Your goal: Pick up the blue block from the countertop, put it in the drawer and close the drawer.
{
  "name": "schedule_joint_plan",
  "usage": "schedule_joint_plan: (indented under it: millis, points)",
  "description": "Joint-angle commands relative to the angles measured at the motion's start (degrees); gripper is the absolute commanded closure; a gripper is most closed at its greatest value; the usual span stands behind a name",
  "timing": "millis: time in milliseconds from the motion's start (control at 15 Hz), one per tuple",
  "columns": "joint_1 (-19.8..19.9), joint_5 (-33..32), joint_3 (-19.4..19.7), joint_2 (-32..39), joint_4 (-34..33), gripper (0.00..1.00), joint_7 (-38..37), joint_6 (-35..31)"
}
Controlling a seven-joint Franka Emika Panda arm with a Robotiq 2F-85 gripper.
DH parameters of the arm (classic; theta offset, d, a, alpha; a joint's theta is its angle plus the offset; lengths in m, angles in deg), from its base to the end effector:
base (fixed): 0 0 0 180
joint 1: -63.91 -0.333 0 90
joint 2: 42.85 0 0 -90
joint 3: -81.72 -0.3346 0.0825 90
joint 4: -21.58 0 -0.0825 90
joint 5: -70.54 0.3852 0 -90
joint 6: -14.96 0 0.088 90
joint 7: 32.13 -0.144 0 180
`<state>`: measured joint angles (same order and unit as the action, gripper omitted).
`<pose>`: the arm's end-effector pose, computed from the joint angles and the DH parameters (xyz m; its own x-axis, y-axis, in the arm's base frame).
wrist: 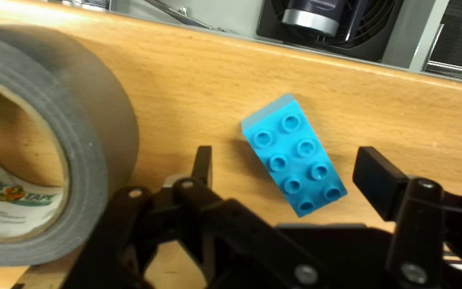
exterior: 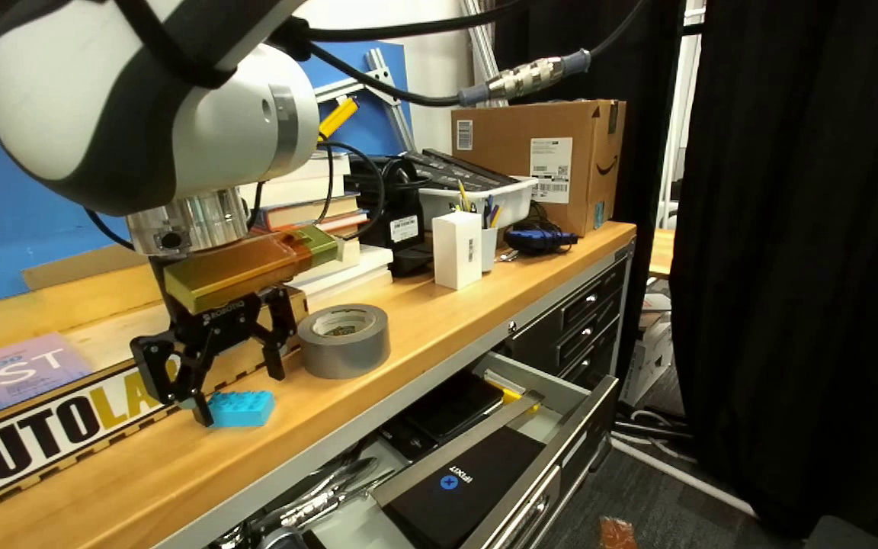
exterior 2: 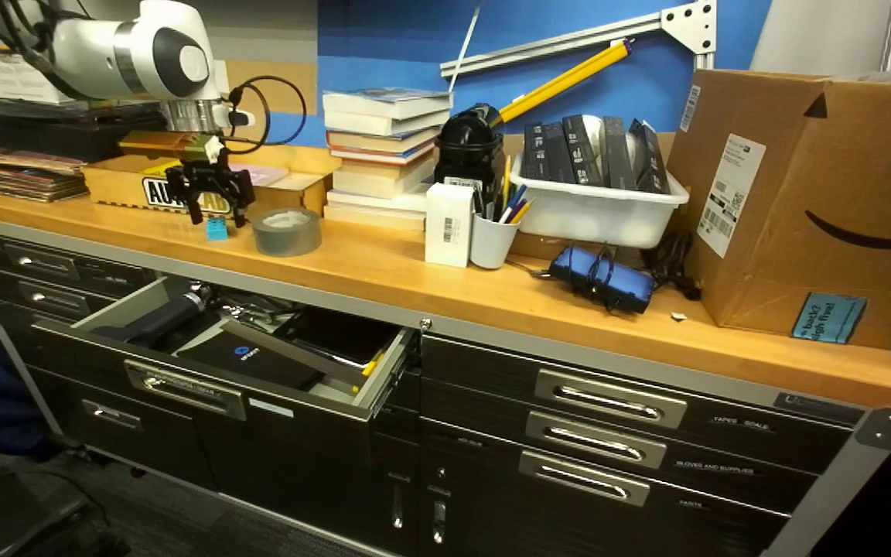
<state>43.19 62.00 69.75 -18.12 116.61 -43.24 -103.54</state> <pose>0.5822 0.3427 0.3422 0.9088 0.4172 -0.0035 0.4170 -0.9078 0.0448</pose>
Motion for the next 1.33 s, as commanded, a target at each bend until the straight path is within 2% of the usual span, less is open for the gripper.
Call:
schedule_joint_plan:
  millis: [0, 267, 400, 467, 600, 733, 1067, 1267]
  points:
    - [-1.01, -1.10, 0.79, 0.74, -1.60, 0.42, -1.12, 0.25]
    - [-0.15, 1.16, -0.24, 0.15, -1.01, 0.73, 1.35, 2.25]
    - [0.32, 2.68, -1.18, -1.84, 0.21, 0.89, 3.53, 5.67]
    - [0.08, 3.00, -1.67, -3.32, 1.27, 0.85, 4.26, 8.76]
    - [-0.26, 2.89, -2.47, -6.46, 4.19, 0.86, 4.95, 13.04]
    - [-0.07, 2.46, -2.81, -10.36, 8.48, 0.86, 3.63, 14.44]
    - [3.87, 6.17, -0.99, -20.85, 24.72, 0.86, -2.37, 7.09]
    - [6.81, 9.35, 0.84, -24.72, 33.72, 0.85, -3.96, -1.04]
